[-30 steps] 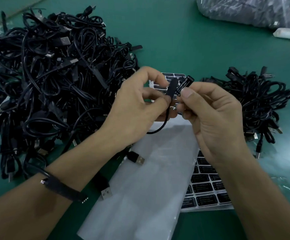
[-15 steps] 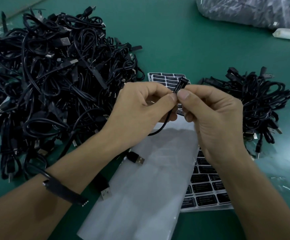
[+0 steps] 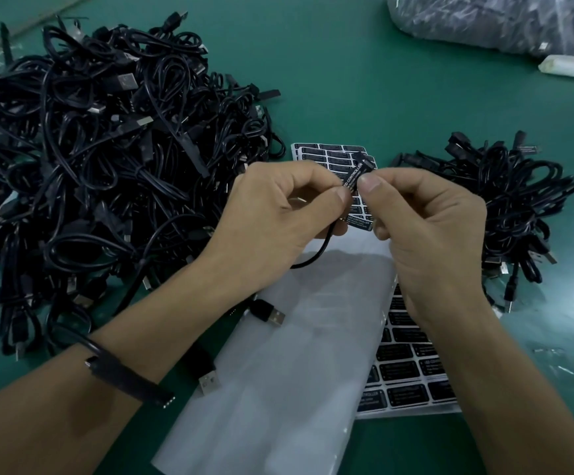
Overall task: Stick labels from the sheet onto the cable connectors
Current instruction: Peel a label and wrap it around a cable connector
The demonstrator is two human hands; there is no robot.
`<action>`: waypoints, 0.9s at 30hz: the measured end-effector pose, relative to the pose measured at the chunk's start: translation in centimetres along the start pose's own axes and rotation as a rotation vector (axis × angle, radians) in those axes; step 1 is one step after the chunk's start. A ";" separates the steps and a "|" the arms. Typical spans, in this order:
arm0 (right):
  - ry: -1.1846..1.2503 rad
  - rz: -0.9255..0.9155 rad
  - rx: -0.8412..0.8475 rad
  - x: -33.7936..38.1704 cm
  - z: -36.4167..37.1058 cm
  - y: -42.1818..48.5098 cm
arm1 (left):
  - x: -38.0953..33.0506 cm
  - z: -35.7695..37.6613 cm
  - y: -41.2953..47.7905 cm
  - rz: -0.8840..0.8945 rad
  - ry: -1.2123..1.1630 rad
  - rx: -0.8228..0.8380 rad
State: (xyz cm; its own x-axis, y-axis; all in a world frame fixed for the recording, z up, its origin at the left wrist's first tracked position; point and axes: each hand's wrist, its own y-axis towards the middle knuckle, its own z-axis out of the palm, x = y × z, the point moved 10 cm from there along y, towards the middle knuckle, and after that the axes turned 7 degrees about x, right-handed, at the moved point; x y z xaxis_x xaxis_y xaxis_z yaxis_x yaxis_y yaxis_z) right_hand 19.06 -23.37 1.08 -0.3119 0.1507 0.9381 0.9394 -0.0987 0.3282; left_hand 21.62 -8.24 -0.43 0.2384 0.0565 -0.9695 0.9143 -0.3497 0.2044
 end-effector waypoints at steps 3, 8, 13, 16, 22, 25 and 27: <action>-0.004 0.021 -0.005 -0.2 0.0 0.0 | 0.0 0.1 -0.1 -0.005 0.016 0.006; 0.066 0.075 -0.094 -0.9 -0.9 0.1 | 0.6 0.5 -0.2 -0.059 -0.004 0.019; 0.180 0.124 -0.070 -1.6 -0.8 0.2 | 1.0 -0.2 0.1 -0.091 -0.067 -0.015; 0.146 0.155 0.000 -1.9 0.1 0.2 | 1.2 -0.2 0.2 -0.111 -0.082 -0.023; 0.060 0.139 0.034 -1.5 0.4 0.1 | 0.2 0.2 0.2 -0.072 -0.172 0.034; 0.021 0.123 0.040 -1.3 0.3 0.2 | 0.3 0.3 0.2 -0.078 -0.202 0.051; 0.003 0.115 0.044 -1.2 0.3 0.2 | 0.3 0.5 0.2 -0.080 -0.204 0.074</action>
State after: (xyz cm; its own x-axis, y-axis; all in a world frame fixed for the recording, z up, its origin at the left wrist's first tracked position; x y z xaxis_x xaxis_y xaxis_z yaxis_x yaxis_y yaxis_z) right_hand 19.63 -23.23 0.00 -0.2016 0.1376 0.9697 0.9745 -0.0716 0.2128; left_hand 21.74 -8.77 -0.73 0.0879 -0.1010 -0.9910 0.8992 -0.4201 0.1226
